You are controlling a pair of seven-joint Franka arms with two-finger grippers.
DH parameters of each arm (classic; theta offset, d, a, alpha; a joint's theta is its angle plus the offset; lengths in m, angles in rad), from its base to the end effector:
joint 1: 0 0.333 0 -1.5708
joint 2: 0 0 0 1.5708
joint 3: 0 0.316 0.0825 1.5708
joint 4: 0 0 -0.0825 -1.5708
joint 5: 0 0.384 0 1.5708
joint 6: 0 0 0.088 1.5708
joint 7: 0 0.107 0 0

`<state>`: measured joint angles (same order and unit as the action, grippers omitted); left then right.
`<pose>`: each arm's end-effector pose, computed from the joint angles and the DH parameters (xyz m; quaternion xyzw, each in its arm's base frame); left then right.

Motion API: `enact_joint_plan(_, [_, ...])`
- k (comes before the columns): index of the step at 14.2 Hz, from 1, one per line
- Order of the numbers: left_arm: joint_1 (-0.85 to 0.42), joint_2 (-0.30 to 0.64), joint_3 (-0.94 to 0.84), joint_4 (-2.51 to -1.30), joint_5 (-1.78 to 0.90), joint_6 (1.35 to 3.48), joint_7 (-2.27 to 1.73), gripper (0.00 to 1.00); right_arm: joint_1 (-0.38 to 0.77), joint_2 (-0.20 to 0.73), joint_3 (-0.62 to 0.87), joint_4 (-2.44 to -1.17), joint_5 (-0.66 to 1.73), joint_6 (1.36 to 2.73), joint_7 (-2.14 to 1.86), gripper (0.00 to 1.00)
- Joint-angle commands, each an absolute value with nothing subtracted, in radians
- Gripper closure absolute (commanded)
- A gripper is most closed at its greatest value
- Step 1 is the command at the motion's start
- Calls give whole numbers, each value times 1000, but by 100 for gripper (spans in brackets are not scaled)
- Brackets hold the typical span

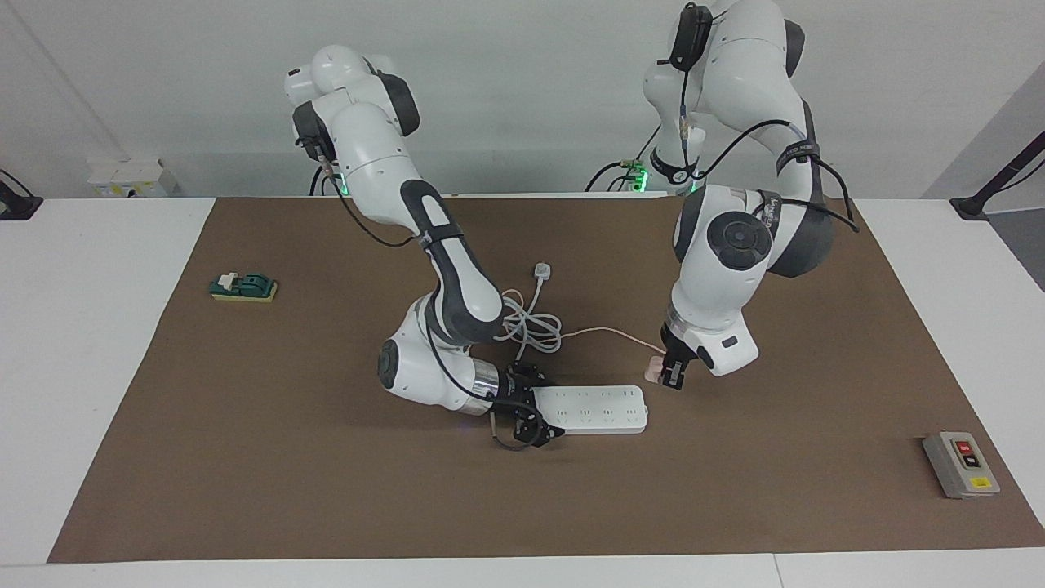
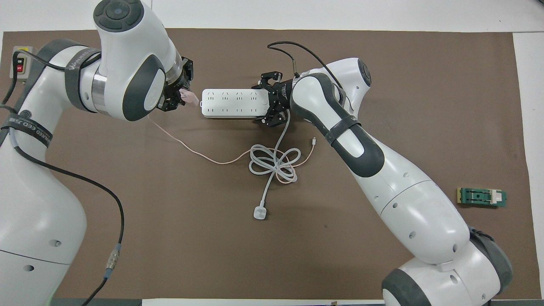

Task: Unplug charger and place it aside
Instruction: 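Pull the pink charger out of the strip with the left gripper, then carry the charger toward the switch box while the right gripper withdraws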

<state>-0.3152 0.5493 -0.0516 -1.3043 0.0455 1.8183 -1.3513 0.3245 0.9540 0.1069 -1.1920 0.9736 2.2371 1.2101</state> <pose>0.6680 -0.2443 0.4218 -0.8822 -0.4704 0.0049 0.0186 0.7072 0.3245 0.2258 -0.6838 0.5967 0.2794 0.3136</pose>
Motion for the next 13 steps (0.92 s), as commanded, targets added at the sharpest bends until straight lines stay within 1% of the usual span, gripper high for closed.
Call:
enact_joint_plan(1, [-273, 482, -52, -1379, 40, 1795, -1166, 100, 324, 962, 112, -1189, 962, 2227, 1192, 0])
enact_joint_plan(3, [-244, 422, -54, -1461, 40, 1811, -1062, 100, 321, 959, 112, -1189, 960, 2223, 1192, 0])
enact_joint_plan(4, [-227, 372, -54, -1535, 40, 1848, -992, 100, 315, 954, 112, -1189, 959, 2217, 1192, 0])
enact_joint_plan(6, [-187, 248, -54, -1719, 40, 1949, -840, 100, 305, 943, 110, -1189, 954, 2200, 1207, 0])
enact_joint_plan(8, [-158, 163, -55, -1849, 40, 2012, -731, 100, 287, 922, 107, -1190, 951, 2178, 1223, 0])
enact_joint_plan(11, [-112, 43, -58, -1997, 26, 2046, -563, 100, 253, 855, 106, -1230, 948, 2143, 1279, 0])
enact_joint_plan(13, [-78, -36, -58, -2109, -27, 2101, -444, 100, 236, 807, 81, -1256, 948, 2082, 1290, 0])
